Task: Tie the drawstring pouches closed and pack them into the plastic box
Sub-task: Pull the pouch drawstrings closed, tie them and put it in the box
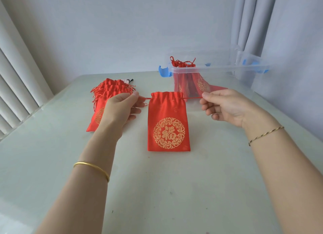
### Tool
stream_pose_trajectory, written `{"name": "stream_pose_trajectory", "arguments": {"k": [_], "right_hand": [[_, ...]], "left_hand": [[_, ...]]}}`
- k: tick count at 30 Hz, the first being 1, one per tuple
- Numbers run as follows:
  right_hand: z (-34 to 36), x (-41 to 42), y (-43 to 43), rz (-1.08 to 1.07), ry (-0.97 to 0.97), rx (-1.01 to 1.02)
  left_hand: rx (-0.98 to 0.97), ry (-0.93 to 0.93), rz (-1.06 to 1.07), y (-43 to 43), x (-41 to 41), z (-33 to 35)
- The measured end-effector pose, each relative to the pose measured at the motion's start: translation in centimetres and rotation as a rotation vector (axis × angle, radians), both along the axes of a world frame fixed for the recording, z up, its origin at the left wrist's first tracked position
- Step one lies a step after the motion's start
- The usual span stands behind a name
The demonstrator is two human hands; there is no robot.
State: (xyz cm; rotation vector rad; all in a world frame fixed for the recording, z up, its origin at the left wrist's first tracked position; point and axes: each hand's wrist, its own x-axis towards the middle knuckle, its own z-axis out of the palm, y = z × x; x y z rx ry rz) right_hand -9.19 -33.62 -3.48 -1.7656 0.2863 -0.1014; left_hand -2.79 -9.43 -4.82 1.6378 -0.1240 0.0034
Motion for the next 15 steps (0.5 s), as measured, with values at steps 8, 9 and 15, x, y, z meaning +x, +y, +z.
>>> {"name": "stream_pose_trajectory", "arguments": {"k": [8, 9, 15], "right_hand": [[-0.5, 0.6, -0.2, -0.219, 0.047, 0.158], [-0.5, 0.7, -0.4, -0.249, 0.043, 0.199], [0.0, 0.9, 0.2, -0.299, -0.028, 0.161]], "left_hand": [[-0.072, 0.024, 0.251, 0.4, 0.5, 0.3], [-0.135, 0.044, 0.283, 0.6, 0.7, 0.4], [-0.475, 0.141, 0.180, 0.6, 0.8, 1.1]]}}
